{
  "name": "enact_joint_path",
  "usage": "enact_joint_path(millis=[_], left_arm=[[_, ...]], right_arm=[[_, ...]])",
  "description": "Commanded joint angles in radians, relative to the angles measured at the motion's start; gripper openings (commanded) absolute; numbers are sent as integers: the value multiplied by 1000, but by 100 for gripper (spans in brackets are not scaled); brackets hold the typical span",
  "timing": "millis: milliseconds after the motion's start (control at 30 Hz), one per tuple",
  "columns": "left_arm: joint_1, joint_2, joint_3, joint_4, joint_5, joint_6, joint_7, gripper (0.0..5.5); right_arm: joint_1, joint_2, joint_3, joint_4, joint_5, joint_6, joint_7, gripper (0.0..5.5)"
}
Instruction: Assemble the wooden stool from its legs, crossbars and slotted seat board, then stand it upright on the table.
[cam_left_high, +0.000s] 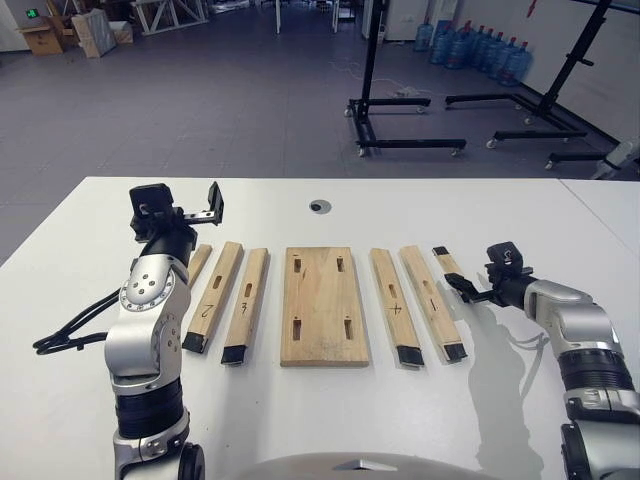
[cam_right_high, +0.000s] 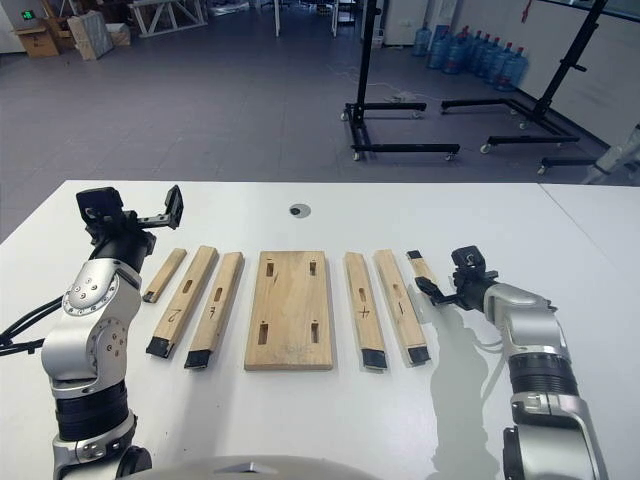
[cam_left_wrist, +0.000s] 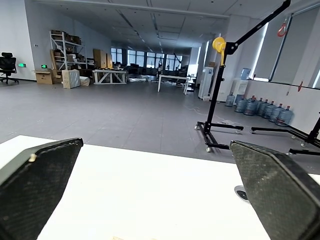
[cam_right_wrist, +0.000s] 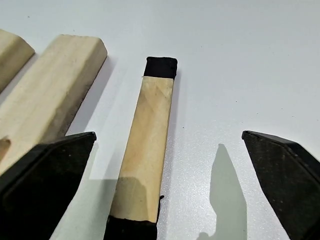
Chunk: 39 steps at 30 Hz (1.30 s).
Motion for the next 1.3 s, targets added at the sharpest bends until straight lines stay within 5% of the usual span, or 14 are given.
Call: enact_joint_path(millis=[33,367,800,1100,1200,1300], left_arm=[[-11,4,-10,17,4,6,2,540],[-5,0,-12,21,7,-1,15,540],[-25,3,-15,45,4,-8,15,540],[-21,15,11,10,-133,41,-88,540],[-98,-32,118,12,-394,136,-123,540],[-189,-98,168,70,-651,231,-99,540]], right_arm=[[-5,25,29,46,-36,-18,-22,519],[79,-26,81,-133,-56,129,8,344],[86,17,149,-26,-98,165,-53,131],[-17,-19,46,26,-65,133,-83,129],[-132,1,-29,-76,-40,-23,-131,129],[-210,125,16,-298,7,-94,-132,129]])
